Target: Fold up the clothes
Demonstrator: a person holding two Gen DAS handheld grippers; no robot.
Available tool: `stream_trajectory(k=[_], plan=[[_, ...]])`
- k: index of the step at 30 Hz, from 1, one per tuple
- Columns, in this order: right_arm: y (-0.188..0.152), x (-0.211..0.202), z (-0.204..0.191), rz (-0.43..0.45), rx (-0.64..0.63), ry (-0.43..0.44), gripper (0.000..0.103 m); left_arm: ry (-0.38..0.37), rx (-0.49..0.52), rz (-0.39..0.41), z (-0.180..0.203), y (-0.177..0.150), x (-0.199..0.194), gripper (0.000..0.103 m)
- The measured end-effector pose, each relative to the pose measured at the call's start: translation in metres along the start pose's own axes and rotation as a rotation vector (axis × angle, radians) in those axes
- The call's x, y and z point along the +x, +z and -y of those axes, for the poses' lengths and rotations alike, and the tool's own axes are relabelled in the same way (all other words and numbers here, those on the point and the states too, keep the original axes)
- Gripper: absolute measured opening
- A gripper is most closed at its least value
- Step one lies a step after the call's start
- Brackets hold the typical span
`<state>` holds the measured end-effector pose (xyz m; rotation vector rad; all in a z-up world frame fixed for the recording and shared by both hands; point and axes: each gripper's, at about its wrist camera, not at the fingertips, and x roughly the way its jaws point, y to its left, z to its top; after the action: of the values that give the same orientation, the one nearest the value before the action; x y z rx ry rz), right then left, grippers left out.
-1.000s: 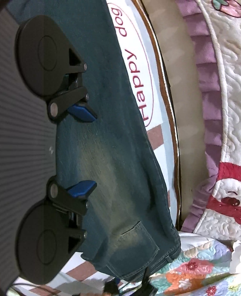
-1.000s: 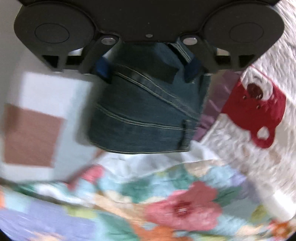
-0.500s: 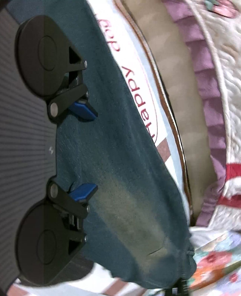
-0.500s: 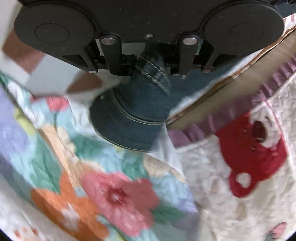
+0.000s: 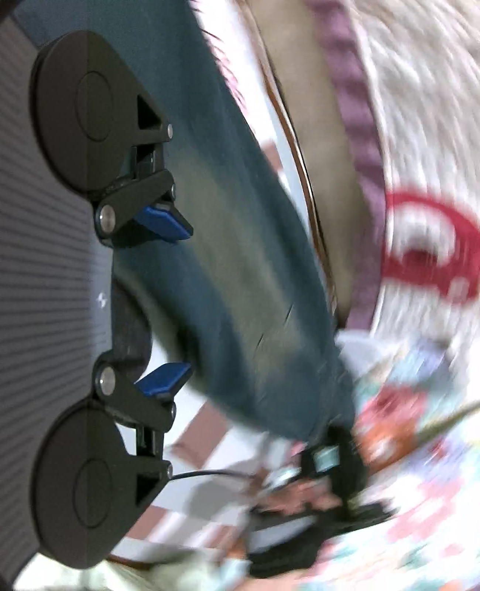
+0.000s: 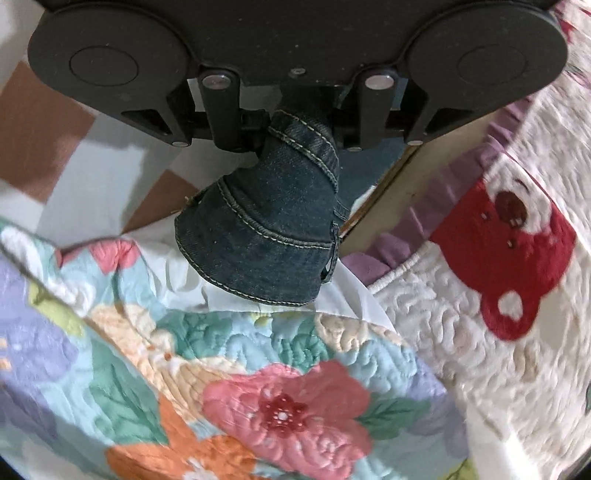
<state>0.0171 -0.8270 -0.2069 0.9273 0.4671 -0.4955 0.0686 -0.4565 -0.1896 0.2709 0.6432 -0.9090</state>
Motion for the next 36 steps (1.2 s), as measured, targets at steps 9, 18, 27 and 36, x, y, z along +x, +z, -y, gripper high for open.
stream_trajectory(k=[9,18,27,36], plan=[[0.008,-0.014,-0.014,0.057,-0.052,0.14,0.03,-0.013,-0.088,-0.033,0.028,0.006,0.041,0.066],[0.012,-0.014,-0.008,0.039,-0.032,0.132,0.03,-0.037,-0.142,-0.021,0.049,0.003,0.034,0.073],[0.011,-0.016,-0.01,0.051,-0.046,0.16,0.03,-0.113,-0.238,-0.052,0.058,-0.002,0.061,0.077],[0.013,-0.006,-0.001,-0.013,-0.084,0.044,0.031,-0.209,-0.429,0.063,0.008,0.022,0.002,0.077]])
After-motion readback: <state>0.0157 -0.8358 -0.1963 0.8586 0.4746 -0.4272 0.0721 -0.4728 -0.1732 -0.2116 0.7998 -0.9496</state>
